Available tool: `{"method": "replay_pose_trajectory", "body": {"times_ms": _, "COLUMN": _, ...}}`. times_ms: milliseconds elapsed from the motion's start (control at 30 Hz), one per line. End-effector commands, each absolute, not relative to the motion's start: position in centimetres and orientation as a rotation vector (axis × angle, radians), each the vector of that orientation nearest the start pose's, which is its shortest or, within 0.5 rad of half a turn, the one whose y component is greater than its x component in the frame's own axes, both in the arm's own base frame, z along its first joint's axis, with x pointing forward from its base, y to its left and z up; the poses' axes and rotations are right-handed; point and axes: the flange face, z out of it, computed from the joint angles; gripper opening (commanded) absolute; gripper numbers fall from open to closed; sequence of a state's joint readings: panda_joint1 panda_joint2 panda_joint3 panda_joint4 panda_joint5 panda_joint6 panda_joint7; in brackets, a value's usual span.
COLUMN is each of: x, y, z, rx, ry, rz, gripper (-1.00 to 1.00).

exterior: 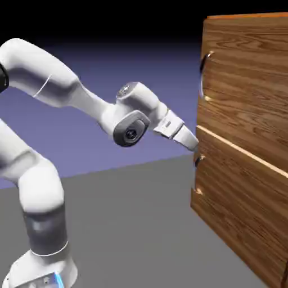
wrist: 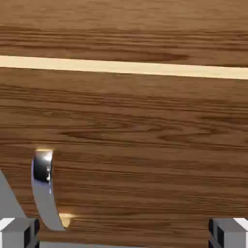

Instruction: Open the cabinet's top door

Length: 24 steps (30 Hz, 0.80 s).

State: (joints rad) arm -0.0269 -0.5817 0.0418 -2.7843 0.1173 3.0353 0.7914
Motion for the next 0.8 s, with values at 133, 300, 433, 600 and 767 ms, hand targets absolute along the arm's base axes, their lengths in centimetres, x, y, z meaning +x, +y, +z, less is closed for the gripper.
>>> {"method": "replay_pose_trajectory", "body": {"times_ms": 133, "x": 39.4, "y": -1.4, "z": 50.4, "rx": -2.058, "ry": 1.361, "rz": -1.001, "gripper": 0.00}}
{"method": "replay_pose_trajectory", "body": {"times_ms": 300, "x": 39.4, "y": -2.1, "z": 53.0, "rx": -1.758, "ry": 1.552, "rz": -0.941, "gripper": 0.00}}
{"method": "replay_pose_trajectory", "body": {"times_ms": 433, "x": 39.2, "y": -2.5, "z": 54.8, "rx": -1.515, "ry": 1.665, "rz": -0.875, "gripper": 0.00}}
{"method": "replay_pose_trajectory", "body": {"times_ms": 600, "x": 38.9, "y": -2.6, "z": 56.7, "rx": -1.214, "ry": 1.761, "rz": -0.772, "gripper": 0.00}}
{"method": "replay_pose_trajectory", "body": {"times_ms": 767, "x": 38.5, "y": -2.2, "z": 58.3, "rx": -0.925, "ry": 1.813, "rz": -0.649, "gripper": 0.00}}
